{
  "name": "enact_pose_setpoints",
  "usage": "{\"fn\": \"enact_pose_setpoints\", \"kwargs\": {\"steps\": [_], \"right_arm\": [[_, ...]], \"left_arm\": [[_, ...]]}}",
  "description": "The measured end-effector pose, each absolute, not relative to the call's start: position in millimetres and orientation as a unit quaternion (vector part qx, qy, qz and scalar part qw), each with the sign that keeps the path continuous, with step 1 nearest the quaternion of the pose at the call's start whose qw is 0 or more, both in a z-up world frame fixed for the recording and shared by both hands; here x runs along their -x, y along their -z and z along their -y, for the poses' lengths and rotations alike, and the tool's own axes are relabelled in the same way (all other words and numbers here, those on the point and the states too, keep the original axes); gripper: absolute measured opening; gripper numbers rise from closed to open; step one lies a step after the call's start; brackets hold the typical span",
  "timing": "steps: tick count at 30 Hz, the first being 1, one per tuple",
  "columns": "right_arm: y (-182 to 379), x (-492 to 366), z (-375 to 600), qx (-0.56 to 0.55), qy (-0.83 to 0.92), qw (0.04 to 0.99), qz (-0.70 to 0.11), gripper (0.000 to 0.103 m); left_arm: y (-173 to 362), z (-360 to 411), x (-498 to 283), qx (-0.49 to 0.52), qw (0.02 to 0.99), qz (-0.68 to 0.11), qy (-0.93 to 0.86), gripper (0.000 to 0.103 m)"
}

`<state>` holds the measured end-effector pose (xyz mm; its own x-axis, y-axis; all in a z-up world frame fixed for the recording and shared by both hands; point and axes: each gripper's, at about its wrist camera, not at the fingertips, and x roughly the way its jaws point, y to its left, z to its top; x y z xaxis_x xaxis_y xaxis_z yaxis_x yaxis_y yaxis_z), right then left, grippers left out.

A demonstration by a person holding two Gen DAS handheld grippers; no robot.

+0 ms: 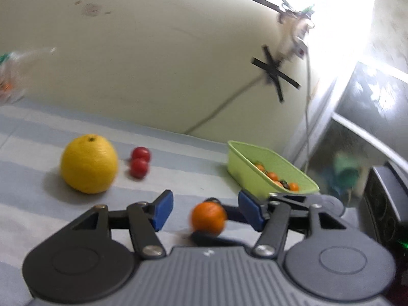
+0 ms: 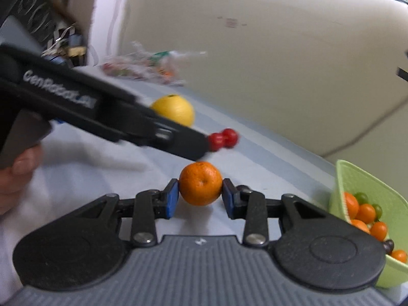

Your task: Organize fruits

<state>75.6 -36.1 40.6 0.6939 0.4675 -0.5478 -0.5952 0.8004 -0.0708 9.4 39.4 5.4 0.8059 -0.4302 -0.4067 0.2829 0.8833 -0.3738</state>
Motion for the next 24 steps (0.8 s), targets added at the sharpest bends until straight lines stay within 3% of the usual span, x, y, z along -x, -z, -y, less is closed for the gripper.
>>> {"fn": "enact_pose_setpoints", "kwargs": {"steps": [5, 6, 8, 17, 20, 24], "right_arm": [[-40.3, -76.4, 30.5, 0.131, -0.296, 0.908, -0.265, 0.043], [-41.1, -76.8, 34.5, 0.125, -0.298, 0.907, -0.27, 0.05], [-45.3, -70.3, 45.3, 0.122, -0.302, 0.907, -0.269, 0.054], [-58.4, -81.2, 88.9, 0.031, -0.264, 0.922, -0.282, 0.052], [-47.8, -92.7, 83.0, 0.026, -0.257, 0.918, -0.302, 0.045], [-39.3, -105.8, 72.7, 0.006, -0.26, 0.911, -0.319, 0.044]], "left_arm": [[2.9, -16.6, -16.3, 0.09, 0.943, -0.28, 0.157, 0.058], [7.1, -17.2, -18.0, 0.088, 0.94, -0.293, 0.149, 0.055], [9.6, -23.9, -20.6, 0.106, 0.936, -0.302, 0.146, 0.053], [11.5, -26.8, -23.2, 0.111, 0.937, -0.301, 0.141, 0.055], [9.4, -24.2, -19.1, 0.096, 0.939, -0.301, 0.138, 0.05], [7.5, -22.3, -11.6, 0.081, 0.942, -0.292, 0.141, 0.043]]}}
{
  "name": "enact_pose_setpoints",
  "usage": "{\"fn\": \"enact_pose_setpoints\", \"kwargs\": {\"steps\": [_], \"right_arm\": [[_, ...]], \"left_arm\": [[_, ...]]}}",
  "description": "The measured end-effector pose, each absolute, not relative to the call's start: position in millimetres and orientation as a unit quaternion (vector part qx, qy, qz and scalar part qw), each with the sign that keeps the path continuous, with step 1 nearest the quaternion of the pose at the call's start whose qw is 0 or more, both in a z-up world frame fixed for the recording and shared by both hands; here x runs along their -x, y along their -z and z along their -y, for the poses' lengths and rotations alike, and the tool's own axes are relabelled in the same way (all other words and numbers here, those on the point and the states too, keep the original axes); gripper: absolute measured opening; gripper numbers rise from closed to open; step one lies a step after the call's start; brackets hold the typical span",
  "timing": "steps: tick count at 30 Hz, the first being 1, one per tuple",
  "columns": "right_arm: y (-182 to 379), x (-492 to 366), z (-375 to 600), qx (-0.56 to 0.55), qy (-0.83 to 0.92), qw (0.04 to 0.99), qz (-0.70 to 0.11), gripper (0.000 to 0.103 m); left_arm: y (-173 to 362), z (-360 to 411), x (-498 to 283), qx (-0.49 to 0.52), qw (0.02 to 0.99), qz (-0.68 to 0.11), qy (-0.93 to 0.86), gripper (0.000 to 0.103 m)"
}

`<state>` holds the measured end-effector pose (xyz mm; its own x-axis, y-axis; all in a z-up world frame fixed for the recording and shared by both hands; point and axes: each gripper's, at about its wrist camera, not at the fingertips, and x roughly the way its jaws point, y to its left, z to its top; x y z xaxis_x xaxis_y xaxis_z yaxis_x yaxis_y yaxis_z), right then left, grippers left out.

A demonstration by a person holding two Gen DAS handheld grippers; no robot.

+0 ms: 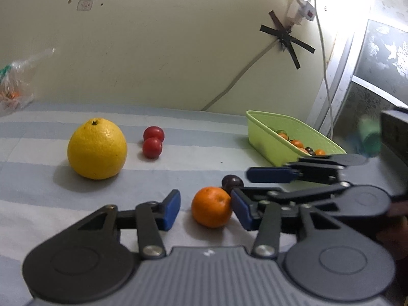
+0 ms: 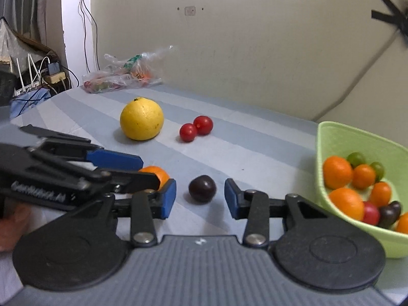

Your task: Organize fruits

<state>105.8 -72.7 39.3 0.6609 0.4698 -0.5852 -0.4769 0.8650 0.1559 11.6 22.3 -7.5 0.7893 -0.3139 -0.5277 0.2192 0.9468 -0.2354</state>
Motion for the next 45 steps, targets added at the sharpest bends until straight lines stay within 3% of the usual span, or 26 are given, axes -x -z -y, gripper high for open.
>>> {"fn": "enact_pose_setpoints", "kwargs": {"steps": [4, 6, 35, 37, 39, 45], "right_arm": [[-32.3, -111.0, 70.3, -0.003, -0.257, 0.905, -0.34, 0.038], [-34.1, -108.1, 74.3, -0.001, -0.249, 0.907, -0.34, 0.028], [-36.3, -39.3, 99.3, -0.026, -0.177, 0.932, -0.314, 0.029], [-36.6, -38.0, 99.5, -0.028, -0.177, 0.933, -0.312, 0.03], [-37.4, -35.1, 100.7, -0.033, -0.175, 0.935, -0.305, 0.046], [-39.8, -30.5, 112.3, -0.066, -0.176, 0.94, -0.284, 0.052]], "left_arm": [[7.5, -21.2, -11.1, 0.081, 0.942, -0.29, 0.146, 0.036], [7.5, -19.6, -10.8, 0.08, 0.941, -0.292, 0.151, 0.035], [4.5, 3.6, 9.5, 0.037, 0.955, -0.285, 0.076, 0.039], [4.9, 3.2, 9.8, 0.037, 0.955, -0.285, 0.076, 0.04], [5.1, 2.8, 10.2, 0.037, 0.955, -0.284, 0.076, 0.042], [4.4, -1.3, 19.8, 0.041, 0.96, -0.262, 0.088, 0.044]]}}
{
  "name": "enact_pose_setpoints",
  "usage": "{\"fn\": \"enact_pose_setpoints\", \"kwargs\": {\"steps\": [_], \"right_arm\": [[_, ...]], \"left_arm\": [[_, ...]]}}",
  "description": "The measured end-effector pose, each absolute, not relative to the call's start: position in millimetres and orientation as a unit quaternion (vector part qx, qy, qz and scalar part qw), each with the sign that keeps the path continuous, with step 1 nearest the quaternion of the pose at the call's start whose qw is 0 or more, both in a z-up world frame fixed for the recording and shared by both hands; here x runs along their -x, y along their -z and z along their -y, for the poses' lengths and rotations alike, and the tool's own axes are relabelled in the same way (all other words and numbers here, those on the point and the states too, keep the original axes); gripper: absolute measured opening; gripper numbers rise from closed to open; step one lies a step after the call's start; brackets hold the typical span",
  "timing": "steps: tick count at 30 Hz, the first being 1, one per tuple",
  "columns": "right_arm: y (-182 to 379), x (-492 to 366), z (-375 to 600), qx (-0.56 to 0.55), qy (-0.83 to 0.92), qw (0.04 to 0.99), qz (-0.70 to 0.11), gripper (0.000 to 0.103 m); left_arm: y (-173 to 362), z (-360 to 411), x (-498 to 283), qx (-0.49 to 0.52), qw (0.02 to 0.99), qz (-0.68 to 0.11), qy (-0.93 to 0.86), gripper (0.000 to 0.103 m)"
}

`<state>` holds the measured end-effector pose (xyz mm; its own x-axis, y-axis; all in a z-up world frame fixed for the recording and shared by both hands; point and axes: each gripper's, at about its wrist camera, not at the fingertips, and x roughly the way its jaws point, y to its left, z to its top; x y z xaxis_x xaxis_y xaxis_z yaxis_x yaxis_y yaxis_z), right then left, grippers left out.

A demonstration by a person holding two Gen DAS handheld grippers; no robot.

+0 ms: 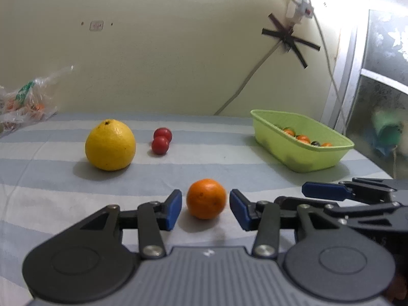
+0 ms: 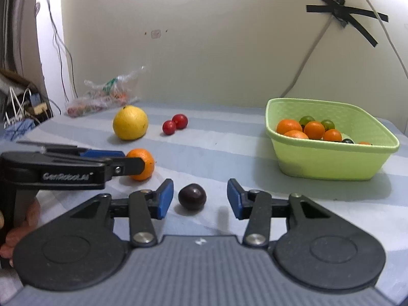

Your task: Organize fruits

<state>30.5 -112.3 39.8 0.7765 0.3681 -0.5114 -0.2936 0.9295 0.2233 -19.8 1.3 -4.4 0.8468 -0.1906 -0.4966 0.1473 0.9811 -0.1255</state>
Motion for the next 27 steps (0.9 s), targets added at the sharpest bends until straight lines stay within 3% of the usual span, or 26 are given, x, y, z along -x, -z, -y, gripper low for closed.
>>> {"fn": "enact_pose_setpoints", "kwargs": {"steps": [4, 10, 27], "right_arm": [[-41.5, -27.5, 118.1, -0.081, -0.172, 0.944, -0.271, 0.053], [-42.5, -25.8, 121.6, -0.096, -0.164, 0.946, -0.264, 0.053], [-41.5, -29.4, 122.3, -0.093, -0.167, 0.943, -0.273, 0.053]], "left_arm": [[1.0, 1.1, 33.0, 0.026, 0.969, -0.224, 0.104, 0.053], [-1.0, 10.9, 39.6, -0.002, 0.971, -0.206, 0.119, 0.053], [2.5, -4.8, 27.9, 0.042, 0.965, -0.238, 0.105, 0.054]]}}
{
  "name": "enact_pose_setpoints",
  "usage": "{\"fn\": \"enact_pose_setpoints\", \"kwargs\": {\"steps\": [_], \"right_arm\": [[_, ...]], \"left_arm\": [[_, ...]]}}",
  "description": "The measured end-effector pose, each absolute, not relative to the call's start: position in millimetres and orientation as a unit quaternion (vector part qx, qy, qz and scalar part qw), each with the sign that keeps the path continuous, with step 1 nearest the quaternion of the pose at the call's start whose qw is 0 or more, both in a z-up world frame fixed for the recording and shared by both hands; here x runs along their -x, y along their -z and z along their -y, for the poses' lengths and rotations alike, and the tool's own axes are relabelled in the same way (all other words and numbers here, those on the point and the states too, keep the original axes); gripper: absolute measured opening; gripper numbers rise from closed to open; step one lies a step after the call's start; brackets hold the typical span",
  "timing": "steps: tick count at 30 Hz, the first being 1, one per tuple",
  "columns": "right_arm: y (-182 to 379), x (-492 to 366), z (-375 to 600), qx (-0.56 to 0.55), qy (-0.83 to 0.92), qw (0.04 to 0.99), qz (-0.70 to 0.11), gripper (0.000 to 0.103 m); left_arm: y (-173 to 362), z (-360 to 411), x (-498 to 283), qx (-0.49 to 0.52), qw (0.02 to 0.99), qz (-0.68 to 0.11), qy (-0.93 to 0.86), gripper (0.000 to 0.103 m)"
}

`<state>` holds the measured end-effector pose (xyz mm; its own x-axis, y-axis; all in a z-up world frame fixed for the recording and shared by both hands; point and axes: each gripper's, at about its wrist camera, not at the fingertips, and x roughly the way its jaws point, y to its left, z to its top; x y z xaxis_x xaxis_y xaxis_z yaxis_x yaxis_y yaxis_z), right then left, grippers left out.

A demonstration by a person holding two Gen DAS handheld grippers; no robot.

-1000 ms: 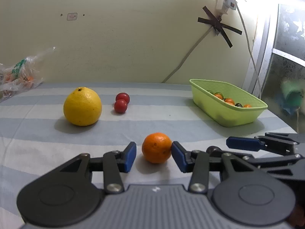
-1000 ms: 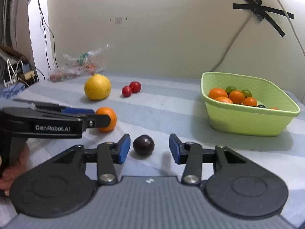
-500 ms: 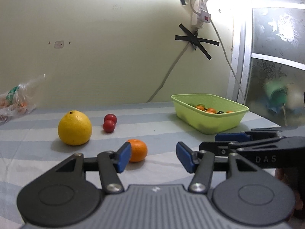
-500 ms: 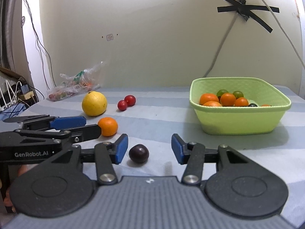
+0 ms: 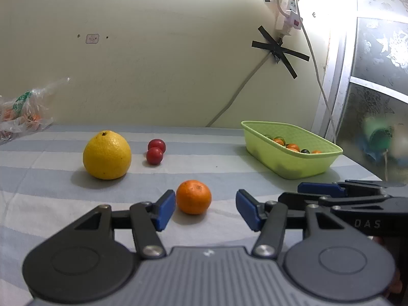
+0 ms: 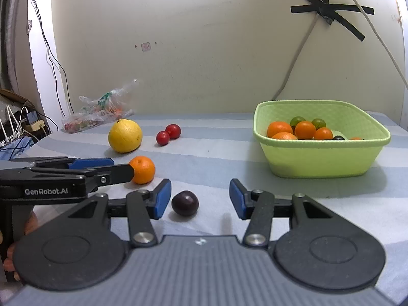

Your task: Organize fruits

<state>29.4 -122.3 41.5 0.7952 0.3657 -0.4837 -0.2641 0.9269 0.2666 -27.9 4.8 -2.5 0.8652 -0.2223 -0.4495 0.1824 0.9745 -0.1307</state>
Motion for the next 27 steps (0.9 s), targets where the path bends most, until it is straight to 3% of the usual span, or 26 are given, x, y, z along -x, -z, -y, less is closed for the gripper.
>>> {"fn": "enact_pose_setpoints", "kwargs": {"steps": [27], "right_arm": [[-41.3, -29.1, 121.0, -0.094, -0.16, 0.943, -0.276, 0.053]], "left_arm": [[3.6, -6.5, 23.7, 0.043, 0.963, -0.249, 0.096, 0.054]]}}
